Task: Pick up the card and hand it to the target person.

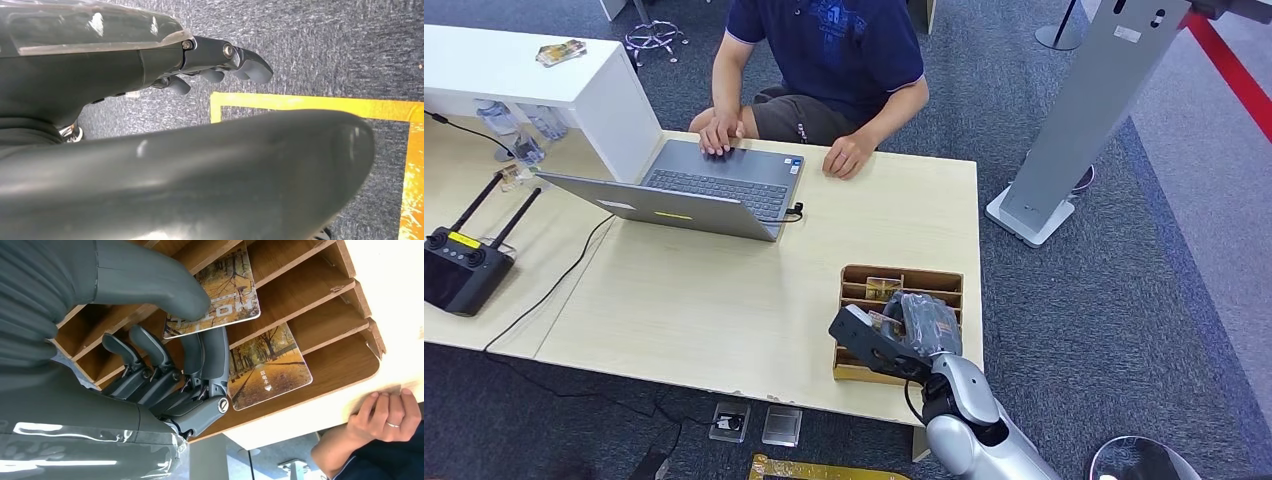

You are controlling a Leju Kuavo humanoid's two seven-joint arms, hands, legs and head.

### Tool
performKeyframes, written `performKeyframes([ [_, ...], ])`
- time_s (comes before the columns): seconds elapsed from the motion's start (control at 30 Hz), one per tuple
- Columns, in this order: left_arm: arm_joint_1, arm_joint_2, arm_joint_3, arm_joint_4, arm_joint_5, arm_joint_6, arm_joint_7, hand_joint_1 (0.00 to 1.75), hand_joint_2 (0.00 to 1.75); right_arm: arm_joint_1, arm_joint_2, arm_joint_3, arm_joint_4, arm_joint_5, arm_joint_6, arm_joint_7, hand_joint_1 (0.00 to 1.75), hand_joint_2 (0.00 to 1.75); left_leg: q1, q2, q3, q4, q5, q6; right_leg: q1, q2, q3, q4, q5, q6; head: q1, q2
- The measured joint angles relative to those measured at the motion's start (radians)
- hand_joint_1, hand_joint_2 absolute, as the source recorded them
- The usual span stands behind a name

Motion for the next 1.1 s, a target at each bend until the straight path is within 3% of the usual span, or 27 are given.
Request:
performKeyframes([
  [0.33,0.000,0.002,0.000,0.000,0.009,0.004,-0.002,0.00,0.00,-0.001,0.002,0.000,-0.004,0.023,-0.007,-0.002,1.66,1.75,0.000,0.000,0.000,0.000,0.000,0.000,0.000,0.000,0.000,0.000,0.000,0.000,-0.001,0.000],
  [0.57,0.004,0.002,0.000,0.000,0.013,0.003,-0.004,0.00,0.00,-0.031,-0.021,-0.017,-0.091,0.070,0.002,0.024,1.66,1.75,0.000,0.000,0.000,0.000,0.000,0.000,0.000,0.000,0.000,0.000,0.000,0.000,0.000,0.000],
  [0.87,-0.002,0.006,-0.002,0.000,-0.020,0.000,0.003,0.00,0.00,-0.201,-0.092,-0.071,-0.243,0.058,0.050,0.079,1.66,1.75,0.000,0.000,0.000,0.000,0.000,0.000,0.000,0.000,0.000,0.000,0.000,0.000,-0.001,0.000],
  [1.1,-0.035,0.006,-0.016,0.000,-0.046,0.001,0.034,0.00,0.00,-0.333,-0.104,-0.078,-0.174,0.015,0.036,0.017,1.66,1.75,0.000,0.000,0.000,0.000,0.000,0.000,0.000,0.000,0.000,0.000,0.000,0.000,-0.001,0.000],
])
